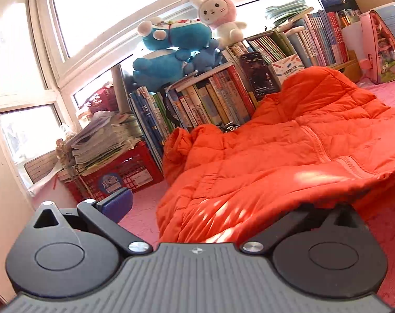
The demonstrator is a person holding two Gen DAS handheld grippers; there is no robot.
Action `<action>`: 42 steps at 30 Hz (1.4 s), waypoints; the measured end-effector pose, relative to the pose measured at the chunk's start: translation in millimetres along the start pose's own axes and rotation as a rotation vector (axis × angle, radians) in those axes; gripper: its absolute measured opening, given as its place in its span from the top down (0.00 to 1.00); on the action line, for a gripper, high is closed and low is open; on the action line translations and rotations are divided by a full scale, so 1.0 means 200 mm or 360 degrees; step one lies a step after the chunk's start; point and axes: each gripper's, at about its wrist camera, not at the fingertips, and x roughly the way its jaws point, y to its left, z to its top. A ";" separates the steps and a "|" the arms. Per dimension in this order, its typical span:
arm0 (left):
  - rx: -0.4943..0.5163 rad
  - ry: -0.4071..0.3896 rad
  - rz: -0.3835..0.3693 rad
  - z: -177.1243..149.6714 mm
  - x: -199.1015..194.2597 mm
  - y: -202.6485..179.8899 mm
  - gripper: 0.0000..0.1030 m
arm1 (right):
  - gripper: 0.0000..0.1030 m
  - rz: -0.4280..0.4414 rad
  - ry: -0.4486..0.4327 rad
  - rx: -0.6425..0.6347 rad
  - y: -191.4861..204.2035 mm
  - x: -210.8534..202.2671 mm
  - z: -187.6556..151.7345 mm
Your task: Fold clothes
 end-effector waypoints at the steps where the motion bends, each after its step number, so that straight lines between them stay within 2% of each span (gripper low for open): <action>1: 0.0013 -0.0009 0.0055 0.00 -0.01 0.04 0.00 | 0.77 -0.0030 -0.0018 -0.0019 0.00 0.00 0.00; 5: 0.0055 0.0016 0.0319 0.01 -0.02 0.16 0.00 | 0.78 -0.0095 -0.0025 -0.0052 -0.01 0.02 0.01; 6: 0.0039 0.0025 0.0346 0.01 -0.03 0.20 0.00 | 0.78 -0.0114 -0.0037 -0.0066 -0.01 0.01 0.01; 9: -0.0065 0.0042 0.0244 0.01 -0.11 0.30 0.00 | 0.78 -0.0209 -0.0086 -0.0135 -0.01 -0.04 0.01; 11: -0.0027 0.0083 0.0261 0.00 -0.15 0.31 0.00 | 0.79 -0.0304 -0.0131 -0.0187 -0.01 -0.08 0.01; 15: 0.0037 0.0230 0.0102 -0.06 -0.25 0.33 0.00 | 0.79 -0.0511 -0.0231 -0.0317 0.01 -0.17 0.00; 17: 0.0095 0.0332 0.0134 -0.12 -0.26 0.33 0.00 | 0.79 -0.0645 -0.0306 -0.0443 0.03 -0.23 -0.03; 19: 0.0140 0.0437 0.0173 -0.18 -0.27 0.33 0.00 | 0.79 -0.0721 -0.0388 -0.0548 0.06 -0.27 -0.06; 21: 0.0138 0.0539 0.0150 -0.23 -0.27 0.35 0.00 | 0.78 -0.0785 -0.0473 -0.0655 0.10 -0.31 -0.08; 23: 0.0081 0.0540 0.0075 -0.23 -0.29 0.39 0.00 | 0.77 -0.0849 -0.0558 -0.0762 0.13 -0.35 -0.11; 24: 0.0042 0.0490 0.0028 -0.21 -0.31 0.40 0.00 | 0.75 -0.0872 -0.0594 -0.0819 0.15 -0.35 -0.12; 27: -0.0103 0.0325 -0.0124 -0.13 -0.26 0.42 0.00 | 0.58 -0.0883 -0.0641 -0.1017 0.23 -0.24 -0.18; 29: -0.0307 0.0272 -0.0322 -0.09 -0.15 0.40 0.00 | 0.48 -0.0882 -0.0642 -0.1151 0.27 -0.14 -0.25; 31: -0.0574 0.0331 -0.0582 -0.09 0.00 0.40 0.00 | 0.41 -0.0859 -0.0610 -0.1243 0.29 -0.06 -0.31; 33: -0.0881 0.0458 -0.0761 -0.13 0.17 0.41 0.00 | 0.33 -0.0841 -0.0587 -0.1271 0.28 -0.01 -0.35; 35: -0.1073 0.0571 -0.0778 -0.16 0.33 0.42 0.00 | 0.31 -0.0858 -0.0601 -0.1246 0.26 0.01 -0.36; 36: -0.1073 0.0586 -0.0725 -0.17 0.39 0.42 0.00 | 0.31 -0.0881 -0.0625 -0.1243 0.24 0.01 -0.37; 39: -0.0844 0.0544 -0.0596 -0.13 0.48 0.37 0.00 | 0.30 -0.0989 -0.0690 -0.1268 0.21 0.01 -0.38; 40: -0.0783 0.0575 -0.0577 -0.13 0.51 0.35 0.00 | 0.29 -0.1012 -0.0694 -0.1276 0.19 0.01 -0.38; 42: -0.0786 0.0751 -0.0588 -0.16 0.58 0.31 0.00 | 0.27 -0.1014 -0.0690 -0.1278 0.17 0.02 -0.37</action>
